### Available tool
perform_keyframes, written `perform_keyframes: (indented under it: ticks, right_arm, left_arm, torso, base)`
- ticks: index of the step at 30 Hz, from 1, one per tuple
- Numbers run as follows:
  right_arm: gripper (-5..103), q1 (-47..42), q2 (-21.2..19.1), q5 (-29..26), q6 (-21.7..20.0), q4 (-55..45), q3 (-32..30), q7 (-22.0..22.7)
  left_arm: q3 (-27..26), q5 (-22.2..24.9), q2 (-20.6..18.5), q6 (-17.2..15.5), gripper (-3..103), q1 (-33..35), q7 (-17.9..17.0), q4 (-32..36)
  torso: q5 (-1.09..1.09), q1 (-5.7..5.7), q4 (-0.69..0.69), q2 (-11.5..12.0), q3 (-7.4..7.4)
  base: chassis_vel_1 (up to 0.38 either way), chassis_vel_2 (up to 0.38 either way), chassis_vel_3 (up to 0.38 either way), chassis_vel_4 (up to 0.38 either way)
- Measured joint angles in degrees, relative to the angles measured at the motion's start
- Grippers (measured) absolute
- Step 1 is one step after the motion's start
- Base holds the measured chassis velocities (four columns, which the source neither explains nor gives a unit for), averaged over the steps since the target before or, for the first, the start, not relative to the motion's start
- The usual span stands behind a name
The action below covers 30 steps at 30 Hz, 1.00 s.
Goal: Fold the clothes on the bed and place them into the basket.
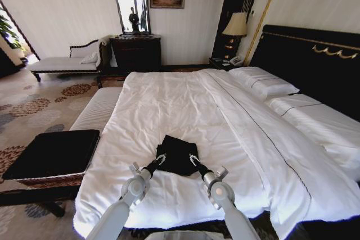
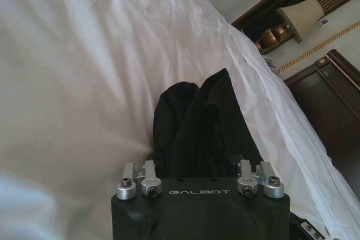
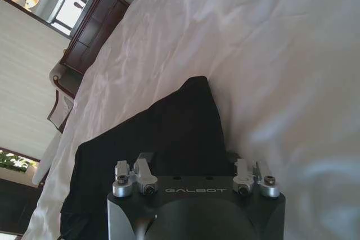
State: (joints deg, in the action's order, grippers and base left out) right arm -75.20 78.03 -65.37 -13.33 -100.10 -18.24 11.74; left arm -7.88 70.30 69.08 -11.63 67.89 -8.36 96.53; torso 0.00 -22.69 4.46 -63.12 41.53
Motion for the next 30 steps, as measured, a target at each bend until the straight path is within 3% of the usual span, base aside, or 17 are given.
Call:
perform_keyframes:
  ticks: [1, 3, 4, 6, 7, 11, 13, 16, 26, 30]
  right_arm:
    - [66, 0.0, 0.0, 0.0, 0.0, 0.0, 0.0, 0.0]
    - [56, 0.0, 0.1, 0.1, 0.0, 0.2, 0.2, -0.1]
    - [50, 0.0, 0.2, 0.1, 0.0, 0.3, 0.3, -0.1]
    - [44, 0.1, 0.4, 0.2, 0.0, 0.4, 0.5, -0.1]
    - [44, 0.1, 0.4, 0.2, 0.0, 0.4, 0.5, -0.1]
    - [23, -0.2, 0.5, 1.0, 0.0, 0.0, 1.0, -0.2]
    - [23, -0.4, 0.5, 1.3, 0.1, -0.1, 1.1, -0.3]
    - [10, -0.8, 0.5, 4.2, 1.1, -0.2, 1.5, -1.0]
    - [9, -1.0, -0.1, 7.1, 3.8, -2.8, 1.8, -0.3]
    - [9, -0.9, -0.6, 12.6, 5.1, -5.2, 2.5, 2.2]
  left_arm:
    - [0.0, 0.0, 0.0, 0.0, 60, 0.0, 0.0, 0.0]
    - [0.0, -0.1, 0.1, 0.0, 49, 0.0, 0.1, -0.2]
    - [0.0, -0.1, 0.1, 0.0, 49, 0.1, 0.2, -0.2]
    - [-0.1, -0.4, 0.3, 0.0, 38, 0.2, 0.5, -0.3]
    - [-0.1, -0.4, 0.3, 0.0, 38, 0.2, 0.5, -0.3]
    - [-0.1, -0.8, 0.5, 0.2, 16, 0.4, 0.8, -0.3]
    - [0.0, -0.9, 0.6, 0.3, 16, 0.5, 0.9, -0.2]
    - [0.3, -2.4, 0.5, 0.7, 7, 0.7, 1.2, 0.5]
    - [-0.6, -3.1, -0.1, 0.9, 7, 2.5, 0.8, 5.2]
    - [-2.4, -3.4, -1.0, 0.9, 7, 4.3, 0.5, 9.2]
  torso:
    - [0.0, 0.0, 0.0, 0.0, 0.0]
    - [0.0, 0.0, 0.0, 0.0, 0.0]
    - [0.0, 0.0, 0.0, 0.0, 0.0]
    - [0.0, 0.0, 0.0, 0.0, 0.0]
    - [0.0, 0.0, 0.0, 0.0, 0.0]
    - [0.0, 0.0, 0.0, 0.0, 0.0]
    - [0.0, 0.0, 0.0, 0.0, 0.0]
    - [0.0, 0.0, 0.0, 0.0, 0.0]
    - [0.0, 0.0, 0.0, 0.0, 0.0]
    - [0.01, 0.0, -0.01, 0.0, 0.0]
  base:
    - [0.0, 0.0, 0.0, 0.0]
    - [0.0, 0.0, 0.0, 0.0]
    - [0.0, 0.0, 0.0, 0.0]
    - [0.0, 0.0, 0.0, 0.0]
    - [0.0, 0.0, 0.0, 0.0]
    - [0.0, 0.0, 0.0, 0.0]
    - [0.0, 0.0, 0.0, 0.0]
    - [0.0, 0.0, 0.0, 0.0]
    - [0.0, 0.0, 0.0, 0.0]
    - [0.0, 0.0, 0.0, 0.0]
